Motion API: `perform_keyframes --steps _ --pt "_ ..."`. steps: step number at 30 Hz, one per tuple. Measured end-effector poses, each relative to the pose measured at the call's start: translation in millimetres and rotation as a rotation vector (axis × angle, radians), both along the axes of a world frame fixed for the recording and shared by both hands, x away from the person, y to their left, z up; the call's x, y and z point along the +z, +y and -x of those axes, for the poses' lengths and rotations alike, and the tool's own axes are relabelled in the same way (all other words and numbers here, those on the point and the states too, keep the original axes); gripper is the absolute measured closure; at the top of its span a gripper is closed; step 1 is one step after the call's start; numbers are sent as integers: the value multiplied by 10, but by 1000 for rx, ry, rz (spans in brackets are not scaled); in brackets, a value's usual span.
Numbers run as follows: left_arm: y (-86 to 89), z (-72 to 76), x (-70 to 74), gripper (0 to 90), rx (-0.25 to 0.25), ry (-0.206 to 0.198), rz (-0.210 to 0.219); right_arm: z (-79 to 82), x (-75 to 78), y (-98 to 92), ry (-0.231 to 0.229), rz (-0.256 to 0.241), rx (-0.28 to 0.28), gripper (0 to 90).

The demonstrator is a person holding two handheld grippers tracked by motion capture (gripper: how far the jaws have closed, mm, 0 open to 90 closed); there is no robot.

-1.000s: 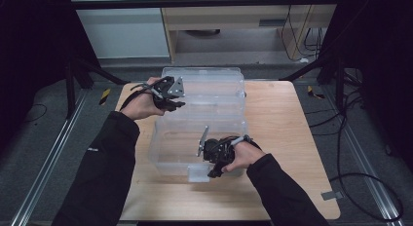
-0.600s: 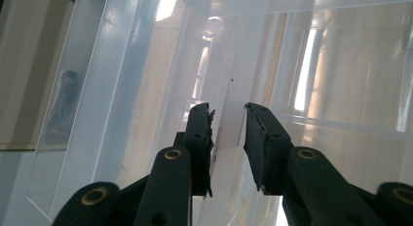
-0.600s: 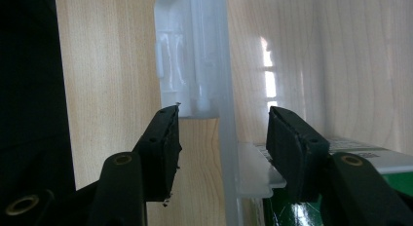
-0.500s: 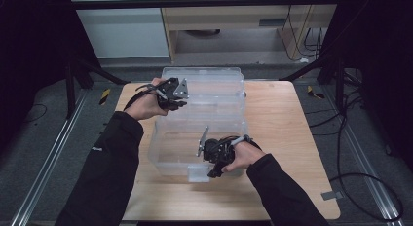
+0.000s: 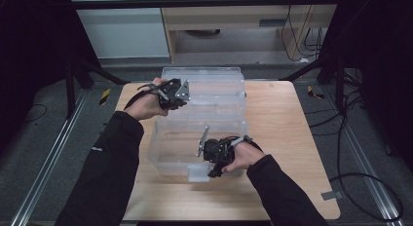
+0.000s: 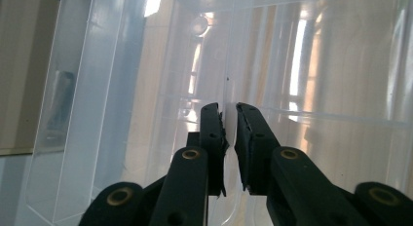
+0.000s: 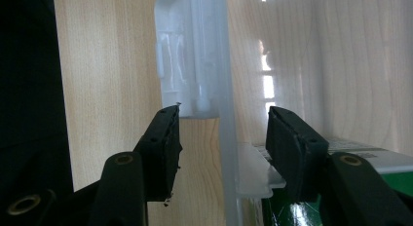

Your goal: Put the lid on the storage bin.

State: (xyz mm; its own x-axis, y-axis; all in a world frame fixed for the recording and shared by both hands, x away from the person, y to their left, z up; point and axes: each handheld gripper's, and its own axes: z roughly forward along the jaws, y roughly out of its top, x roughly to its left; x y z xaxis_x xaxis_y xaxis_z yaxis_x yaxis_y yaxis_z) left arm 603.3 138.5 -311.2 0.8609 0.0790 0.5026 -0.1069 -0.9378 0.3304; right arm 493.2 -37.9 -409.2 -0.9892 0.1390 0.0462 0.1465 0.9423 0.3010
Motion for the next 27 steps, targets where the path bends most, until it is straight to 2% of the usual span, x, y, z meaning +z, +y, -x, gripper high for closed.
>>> perform_keyframes --steps 7,17,27 --pt "-19 38 39 847 1 14 -7 0 -4 3 -4 0 1 478" --pt "-48 137 108 862 -11 13 -47 0 -7 17 -4 4 -4 480" --pt "-31 295 140 865 -20 10 -32 -3 -7 18 -7 7 -1 481"
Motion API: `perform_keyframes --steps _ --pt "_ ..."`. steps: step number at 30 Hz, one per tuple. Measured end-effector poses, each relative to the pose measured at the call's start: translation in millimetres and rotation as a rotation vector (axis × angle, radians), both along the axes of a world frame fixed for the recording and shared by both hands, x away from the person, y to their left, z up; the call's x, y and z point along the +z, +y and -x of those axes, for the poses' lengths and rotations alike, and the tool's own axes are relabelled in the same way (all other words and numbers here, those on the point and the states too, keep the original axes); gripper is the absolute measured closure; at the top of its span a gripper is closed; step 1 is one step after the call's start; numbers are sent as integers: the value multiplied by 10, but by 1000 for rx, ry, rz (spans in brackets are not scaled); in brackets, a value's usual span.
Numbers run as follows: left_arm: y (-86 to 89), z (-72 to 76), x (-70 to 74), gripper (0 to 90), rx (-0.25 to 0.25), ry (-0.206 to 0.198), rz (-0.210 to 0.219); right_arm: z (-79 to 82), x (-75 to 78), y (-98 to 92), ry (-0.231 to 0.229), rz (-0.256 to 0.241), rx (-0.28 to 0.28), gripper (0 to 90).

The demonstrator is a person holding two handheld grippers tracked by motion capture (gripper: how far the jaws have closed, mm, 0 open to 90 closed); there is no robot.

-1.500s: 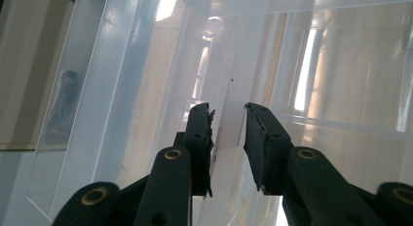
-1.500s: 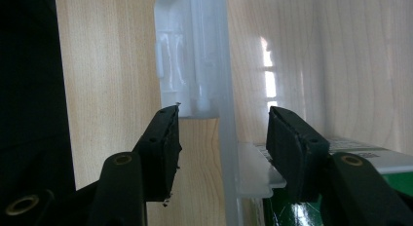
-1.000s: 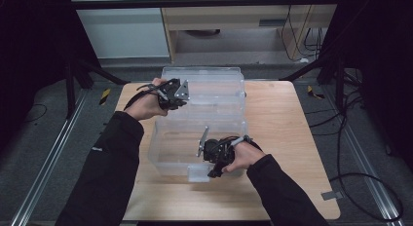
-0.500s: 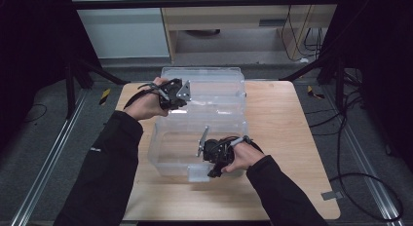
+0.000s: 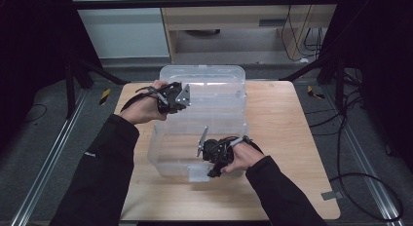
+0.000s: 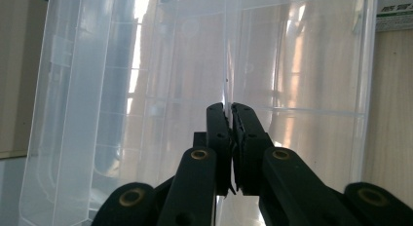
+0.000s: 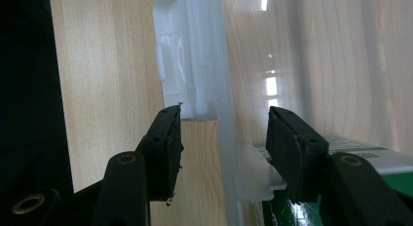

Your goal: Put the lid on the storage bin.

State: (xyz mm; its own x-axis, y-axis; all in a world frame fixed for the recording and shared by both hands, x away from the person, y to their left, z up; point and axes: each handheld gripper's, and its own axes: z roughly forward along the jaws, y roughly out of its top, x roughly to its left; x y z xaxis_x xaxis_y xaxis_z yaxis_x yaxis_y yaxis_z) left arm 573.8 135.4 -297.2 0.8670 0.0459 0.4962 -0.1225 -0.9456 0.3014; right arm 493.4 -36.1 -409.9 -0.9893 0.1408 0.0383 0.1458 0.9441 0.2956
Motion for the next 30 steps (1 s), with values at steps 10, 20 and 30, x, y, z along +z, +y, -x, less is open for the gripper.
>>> perform_keyframes --steps 10,20,30 --pt "46 183 7 865 -9 -3 24 1 0 -2 -1 -2 6 481" --pt "82 329 -6 866 -17 -9 39 20 1 4 -12 3 10 479" --pt "109 452 -29 869 -30 -6 56 27 2 6 -23 7 18 478"
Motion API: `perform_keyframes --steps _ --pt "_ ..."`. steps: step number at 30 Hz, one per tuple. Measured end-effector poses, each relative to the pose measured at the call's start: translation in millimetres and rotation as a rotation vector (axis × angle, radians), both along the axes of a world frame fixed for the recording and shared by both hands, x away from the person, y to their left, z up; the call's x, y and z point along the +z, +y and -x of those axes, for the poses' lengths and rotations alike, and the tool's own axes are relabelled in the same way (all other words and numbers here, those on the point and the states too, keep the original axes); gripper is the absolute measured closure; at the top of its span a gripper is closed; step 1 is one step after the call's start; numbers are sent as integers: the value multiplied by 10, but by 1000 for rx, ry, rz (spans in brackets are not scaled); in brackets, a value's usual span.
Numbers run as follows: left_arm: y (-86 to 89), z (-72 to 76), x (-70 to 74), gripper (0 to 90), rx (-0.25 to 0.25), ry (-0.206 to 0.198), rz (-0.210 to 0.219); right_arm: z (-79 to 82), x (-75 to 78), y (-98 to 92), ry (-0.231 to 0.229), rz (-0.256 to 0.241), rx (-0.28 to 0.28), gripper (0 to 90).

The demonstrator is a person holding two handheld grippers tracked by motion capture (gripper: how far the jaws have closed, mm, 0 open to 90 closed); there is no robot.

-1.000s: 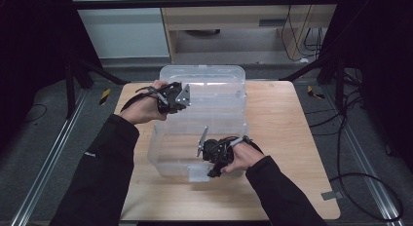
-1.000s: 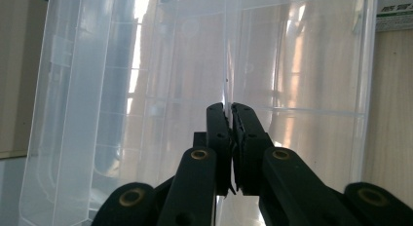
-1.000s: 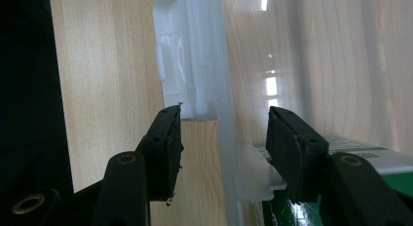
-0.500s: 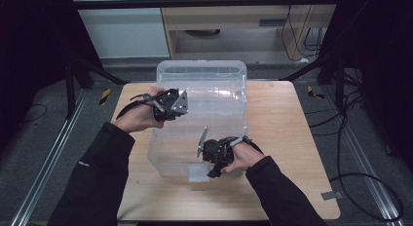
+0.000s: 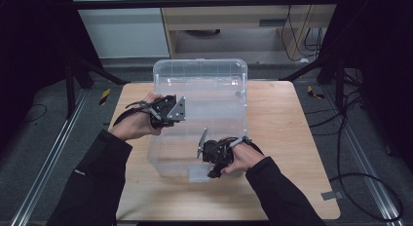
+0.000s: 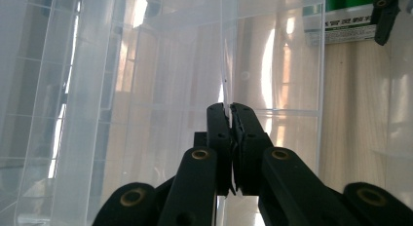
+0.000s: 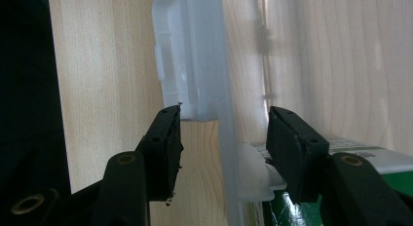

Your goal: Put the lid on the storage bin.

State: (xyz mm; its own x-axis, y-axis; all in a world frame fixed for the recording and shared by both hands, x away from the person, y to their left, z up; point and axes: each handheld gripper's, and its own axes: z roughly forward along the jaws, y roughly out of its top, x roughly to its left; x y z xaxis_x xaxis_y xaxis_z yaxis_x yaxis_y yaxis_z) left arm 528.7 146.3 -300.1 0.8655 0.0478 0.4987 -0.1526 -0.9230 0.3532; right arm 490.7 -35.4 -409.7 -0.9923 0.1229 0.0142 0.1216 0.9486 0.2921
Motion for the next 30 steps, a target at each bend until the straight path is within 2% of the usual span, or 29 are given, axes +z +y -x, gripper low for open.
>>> perform_keyframes --steps 7,14,18,19,20,21,22,23,26,30 --pt "12 77 -13 869 0 17 -1 13 1 0 -7 -3 2 476" --pt "25 156 -25 868 9 15 -17 45 5 -6 -18 -10 1 465" --pt "33 194 -44 869 7 14 -6 63 13 4 -27 -1 -4 465" --pt "27 201 -46 869 5 14 -10 64 12 3 -32 -17 5 570" --pt "21 208 -46 870 4 19 -13 75 40 9 23 -67 1 659" --pt "20 215 -46 870 3 22 -11 99 53 46 8 -63 -2 659" --pt "25 212 -23 870 -11 15 -46 101 57 59 4 -56 -7 658" --pt "25 227 -50 870 -2 28 -14 98 64 65 8 -46 -9 659" --pt "59 247 -69 870 -6 39 6 103 58 59 0 -54 -2 659" --pt "66 279 -82 867 -11 40 1 90 56 55 9 -56 -4 658"
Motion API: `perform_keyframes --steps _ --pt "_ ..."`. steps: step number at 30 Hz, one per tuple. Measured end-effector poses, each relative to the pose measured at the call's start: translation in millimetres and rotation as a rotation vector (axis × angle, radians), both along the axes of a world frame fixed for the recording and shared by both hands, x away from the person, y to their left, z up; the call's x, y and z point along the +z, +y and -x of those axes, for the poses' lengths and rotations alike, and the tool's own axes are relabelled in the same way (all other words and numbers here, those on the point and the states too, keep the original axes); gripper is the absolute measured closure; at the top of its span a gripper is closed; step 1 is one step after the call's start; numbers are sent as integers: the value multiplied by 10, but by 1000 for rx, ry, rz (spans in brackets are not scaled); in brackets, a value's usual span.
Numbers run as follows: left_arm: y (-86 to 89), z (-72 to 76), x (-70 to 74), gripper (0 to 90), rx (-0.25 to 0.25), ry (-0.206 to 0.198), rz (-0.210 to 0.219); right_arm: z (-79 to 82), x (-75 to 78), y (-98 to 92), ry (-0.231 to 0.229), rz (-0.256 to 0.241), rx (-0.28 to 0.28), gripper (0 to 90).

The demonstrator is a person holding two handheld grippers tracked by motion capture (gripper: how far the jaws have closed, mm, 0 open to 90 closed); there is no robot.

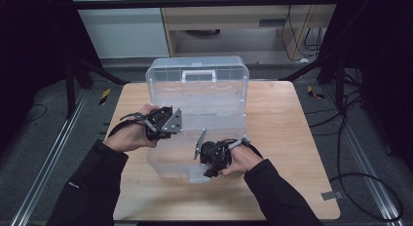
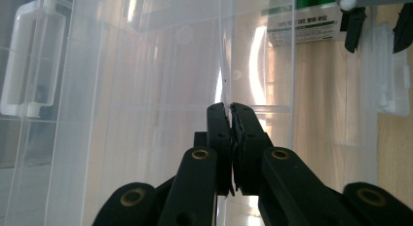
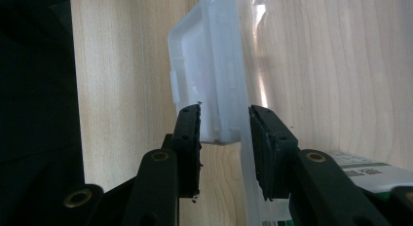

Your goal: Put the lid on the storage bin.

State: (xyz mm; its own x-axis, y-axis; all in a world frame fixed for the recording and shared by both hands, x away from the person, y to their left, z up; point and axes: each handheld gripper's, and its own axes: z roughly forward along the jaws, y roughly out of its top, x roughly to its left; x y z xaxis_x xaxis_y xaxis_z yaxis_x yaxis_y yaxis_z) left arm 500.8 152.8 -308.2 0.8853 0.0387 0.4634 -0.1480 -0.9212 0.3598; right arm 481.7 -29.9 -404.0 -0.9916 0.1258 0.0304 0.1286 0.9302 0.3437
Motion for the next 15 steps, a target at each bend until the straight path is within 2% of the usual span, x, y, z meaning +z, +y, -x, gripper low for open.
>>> perform_keyframes --steps 6,12,15 --pt "4 24 -13 862 4 -3 -7 35 5 -13 -25 -11 1 651" --pt "4 49 -27 863 4 4 -9 91 5 -85 -66 -58 -15 651" --pt "1 66 -38 863 4 0 -9 106 70 -133 -80 -103 -28 667"
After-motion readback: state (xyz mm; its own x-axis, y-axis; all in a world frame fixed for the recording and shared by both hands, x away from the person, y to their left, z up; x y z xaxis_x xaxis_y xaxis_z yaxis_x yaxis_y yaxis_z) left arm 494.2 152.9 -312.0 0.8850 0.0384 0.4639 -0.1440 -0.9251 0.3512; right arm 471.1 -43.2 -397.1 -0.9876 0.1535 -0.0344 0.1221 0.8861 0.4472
